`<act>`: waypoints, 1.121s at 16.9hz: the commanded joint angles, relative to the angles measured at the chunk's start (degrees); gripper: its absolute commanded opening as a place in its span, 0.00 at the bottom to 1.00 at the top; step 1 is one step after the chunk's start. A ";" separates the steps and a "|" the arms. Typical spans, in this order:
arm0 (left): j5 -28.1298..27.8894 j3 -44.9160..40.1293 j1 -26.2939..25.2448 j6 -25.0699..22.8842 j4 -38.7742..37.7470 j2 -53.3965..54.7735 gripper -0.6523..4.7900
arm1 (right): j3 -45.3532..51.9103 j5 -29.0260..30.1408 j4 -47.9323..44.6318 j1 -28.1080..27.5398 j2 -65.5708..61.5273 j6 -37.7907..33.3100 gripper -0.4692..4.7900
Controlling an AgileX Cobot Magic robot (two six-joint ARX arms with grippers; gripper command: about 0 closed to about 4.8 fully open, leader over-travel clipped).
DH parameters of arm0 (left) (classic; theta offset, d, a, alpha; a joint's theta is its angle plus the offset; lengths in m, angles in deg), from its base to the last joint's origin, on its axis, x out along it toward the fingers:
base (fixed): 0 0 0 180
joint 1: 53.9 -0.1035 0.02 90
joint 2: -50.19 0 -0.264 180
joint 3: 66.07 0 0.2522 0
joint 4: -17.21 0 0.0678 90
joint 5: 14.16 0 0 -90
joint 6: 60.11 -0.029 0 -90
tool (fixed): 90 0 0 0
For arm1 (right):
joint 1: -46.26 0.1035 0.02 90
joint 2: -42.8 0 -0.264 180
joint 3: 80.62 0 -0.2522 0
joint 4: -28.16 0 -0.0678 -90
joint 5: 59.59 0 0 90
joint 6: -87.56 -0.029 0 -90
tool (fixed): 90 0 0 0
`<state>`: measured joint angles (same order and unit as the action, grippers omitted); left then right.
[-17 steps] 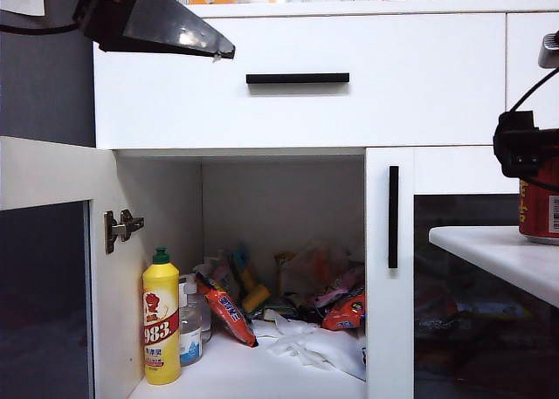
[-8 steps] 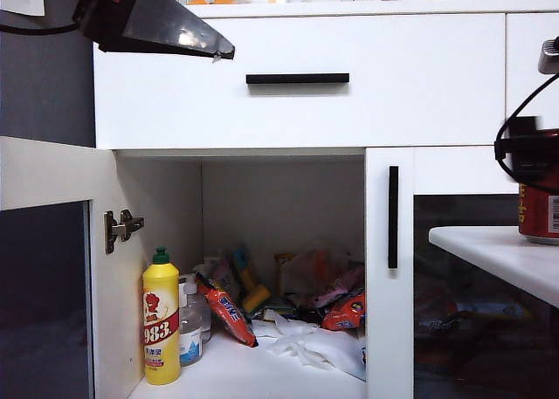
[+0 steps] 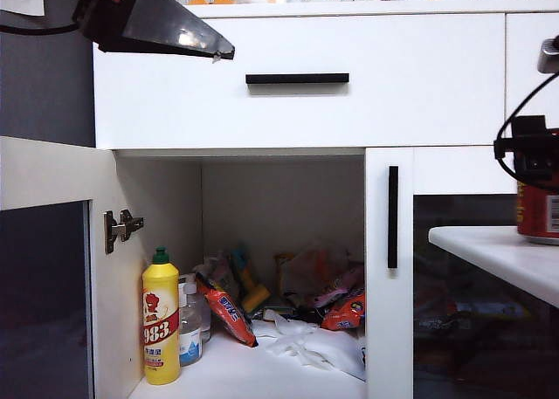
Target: Open the left door of the white cabinet, pick up a can of beverage from the table on the right, place it inside the cabinet, and finally close the cabinet door.
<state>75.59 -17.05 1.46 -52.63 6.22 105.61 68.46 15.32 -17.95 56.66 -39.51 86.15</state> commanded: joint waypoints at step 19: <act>-10.16 0.11 0.02 0.00 -22.14 -21.59 1.00 | -18.93 16.72 -1.70 23.85 -12.20 -0.50 0.32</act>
<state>66.54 -17.05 1.48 -52.65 -15.62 84.02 50.45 31.80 -9.74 79.93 -49.28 85.97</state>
